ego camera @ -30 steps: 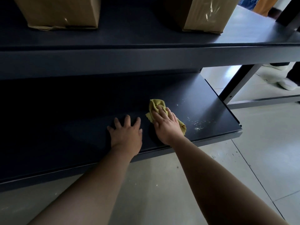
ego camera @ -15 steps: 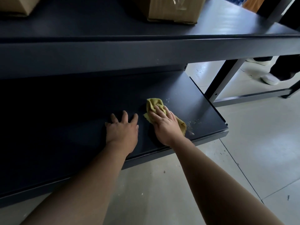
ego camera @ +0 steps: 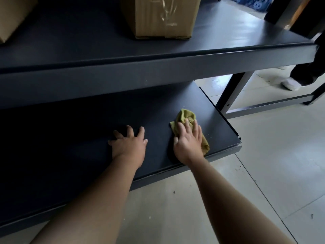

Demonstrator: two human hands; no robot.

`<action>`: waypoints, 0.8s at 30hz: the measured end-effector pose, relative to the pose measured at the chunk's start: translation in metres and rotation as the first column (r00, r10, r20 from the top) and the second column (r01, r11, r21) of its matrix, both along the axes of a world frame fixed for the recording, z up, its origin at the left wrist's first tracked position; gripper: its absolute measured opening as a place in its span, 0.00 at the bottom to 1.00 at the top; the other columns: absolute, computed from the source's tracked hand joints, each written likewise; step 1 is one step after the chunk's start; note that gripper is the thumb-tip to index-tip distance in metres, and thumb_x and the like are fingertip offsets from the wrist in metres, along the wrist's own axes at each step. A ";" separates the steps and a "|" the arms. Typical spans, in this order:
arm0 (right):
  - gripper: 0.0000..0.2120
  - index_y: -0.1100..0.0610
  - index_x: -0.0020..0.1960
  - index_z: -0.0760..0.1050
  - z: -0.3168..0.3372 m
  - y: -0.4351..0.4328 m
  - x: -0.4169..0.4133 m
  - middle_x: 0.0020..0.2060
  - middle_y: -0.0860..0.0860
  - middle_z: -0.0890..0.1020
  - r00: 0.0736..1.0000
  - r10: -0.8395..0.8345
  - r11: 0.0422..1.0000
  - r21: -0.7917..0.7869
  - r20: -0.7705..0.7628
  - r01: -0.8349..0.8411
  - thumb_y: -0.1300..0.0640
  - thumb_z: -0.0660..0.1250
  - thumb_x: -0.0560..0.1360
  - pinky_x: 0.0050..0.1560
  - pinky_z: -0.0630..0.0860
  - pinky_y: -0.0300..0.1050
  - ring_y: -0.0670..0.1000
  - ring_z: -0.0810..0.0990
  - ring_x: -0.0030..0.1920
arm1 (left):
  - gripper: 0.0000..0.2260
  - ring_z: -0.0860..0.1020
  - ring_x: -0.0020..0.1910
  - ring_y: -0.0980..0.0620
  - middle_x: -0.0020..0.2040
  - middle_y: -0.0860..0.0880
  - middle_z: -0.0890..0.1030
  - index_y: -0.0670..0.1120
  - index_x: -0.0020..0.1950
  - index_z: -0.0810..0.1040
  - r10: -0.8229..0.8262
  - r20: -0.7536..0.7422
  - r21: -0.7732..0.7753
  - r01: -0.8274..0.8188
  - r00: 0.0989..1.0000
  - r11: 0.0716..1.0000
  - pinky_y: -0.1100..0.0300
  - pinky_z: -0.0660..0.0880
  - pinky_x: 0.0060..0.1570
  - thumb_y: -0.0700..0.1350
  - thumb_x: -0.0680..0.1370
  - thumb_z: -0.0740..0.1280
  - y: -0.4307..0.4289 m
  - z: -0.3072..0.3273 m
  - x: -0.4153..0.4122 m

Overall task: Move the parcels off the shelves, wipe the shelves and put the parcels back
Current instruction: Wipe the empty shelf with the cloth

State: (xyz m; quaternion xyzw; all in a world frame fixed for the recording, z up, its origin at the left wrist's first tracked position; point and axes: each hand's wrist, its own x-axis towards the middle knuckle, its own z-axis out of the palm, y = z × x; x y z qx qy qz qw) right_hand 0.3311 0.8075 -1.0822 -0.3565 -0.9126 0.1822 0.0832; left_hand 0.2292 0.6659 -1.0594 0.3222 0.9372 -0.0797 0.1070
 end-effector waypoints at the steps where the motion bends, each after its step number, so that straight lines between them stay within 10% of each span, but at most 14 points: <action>1: 0.27 0.53 0.76 0.57 -0.001 -0.006 0.004 0.78 0.53 0.48 0.998 0.054 0.998 0.033 -0.014 -0.054 0.51 0.56 0.78 0.72 0.27 0.48 0.55 0.37 0.77 | 0.23 0.55 0.72 0.29 0.78 0.41 0.49 0.56 0.77 0.45 0.007 0.003 -0.005 -0.007 1.000 1.000 0.36 0.67 0.62 0.57 0.82 0.44 0.001 0.001 0.002; 10: 0.23 0.45 0.76 0.58 0.001 0.011 0.002 0.77 0.48 0.55 0.958 0.281 0.958 0.039 0.050 -0.283 0.49 0.51 0.82 0.76 0.41 0.52 0.54 0.45 0.77 | 0.23 0.51 0.76 0.39 0.77 0.38 0.49 0.57 0.77 0.43 -0.080 -0.035 0.036 0.081 0.996 0.996 0.40 0.62 0.67 0.55 0.83 0.44 0.008 -0.001 0.002; 24: 0.26 0.48 0.76 0.59 0.000 0.092 -0.015 0.77 0.51 0.55 0.997 -0.048 0.997 0.061 0.056 0.045 0.52 0.55 0.78 0.76 0.45 0.49 0.53 0.48 0.77 | 0.22 0.54 0.74 0.37 0.76 0.38 0.52 0.58 0.77 0.48 -0.151 -0.079 0.087 0.158 0.985 0.984 0.36 0.61 0.67 0.55 0.82 0.44 0.063 -0.011 -0.014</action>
